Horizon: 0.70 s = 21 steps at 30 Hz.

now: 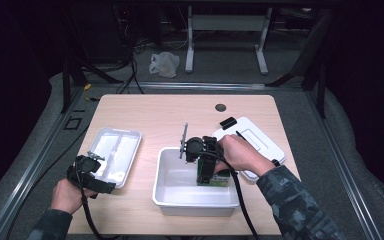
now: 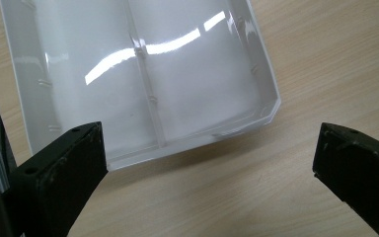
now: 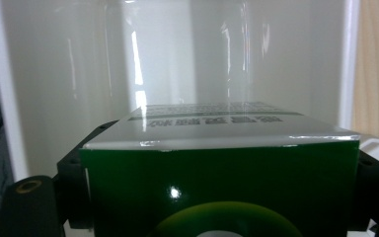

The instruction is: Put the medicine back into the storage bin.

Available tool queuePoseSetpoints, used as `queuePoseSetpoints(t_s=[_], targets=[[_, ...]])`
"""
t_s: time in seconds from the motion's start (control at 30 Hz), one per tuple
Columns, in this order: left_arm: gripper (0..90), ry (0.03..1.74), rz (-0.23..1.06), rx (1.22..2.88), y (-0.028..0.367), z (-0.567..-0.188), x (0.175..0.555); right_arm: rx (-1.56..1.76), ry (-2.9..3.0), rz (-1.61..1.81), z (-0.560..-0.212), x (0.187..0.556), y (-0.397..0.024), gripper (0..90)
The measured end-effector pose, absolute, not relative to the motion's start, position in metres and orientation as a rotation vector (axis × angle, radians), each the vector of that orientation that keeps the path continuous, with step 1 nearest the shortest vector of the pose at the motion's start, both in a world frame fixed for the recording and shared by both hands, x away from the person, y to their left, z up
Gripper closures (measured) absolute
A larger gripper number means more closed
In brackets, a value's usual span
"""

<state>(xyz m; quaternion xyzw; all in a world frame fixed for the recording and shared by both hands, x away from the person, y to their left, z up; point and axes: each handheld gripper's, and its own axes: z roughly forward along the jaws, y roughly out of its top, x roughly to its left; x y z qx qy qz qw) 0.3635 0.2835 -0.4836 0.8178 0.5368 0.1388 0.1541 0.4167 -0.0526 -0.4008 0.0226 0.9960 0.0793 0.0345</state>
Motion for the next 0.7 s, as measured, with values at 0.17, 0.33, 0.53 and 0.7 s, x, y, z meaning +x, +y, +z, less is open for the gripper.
queuePoseSetpoints(t_s=[0.17,0.33,0.53,0.7], targets=[[0.0,1.542,0.400,2.341,0.283,-0.484,0.364,0.052,3.077,0.210,-0.426,0.419,-0.058,15.6],[0.0,1.539,0.393,2.338,0.284,-0.484,0.364,0.069,3.072,0.184,-0.436,0.423,-0.067,15.5],[0.0,1.541,0.393,2.336,0.283,-0.484,0.363,0.109,3.057,0.193,-0.446,0.426,-0.074,15.3],[0.0,1.539,0.393,2.340,0.284,-0.484,0.364,0.098,3.070,0.175,-0.452,0.426,-0.074,15.2]])
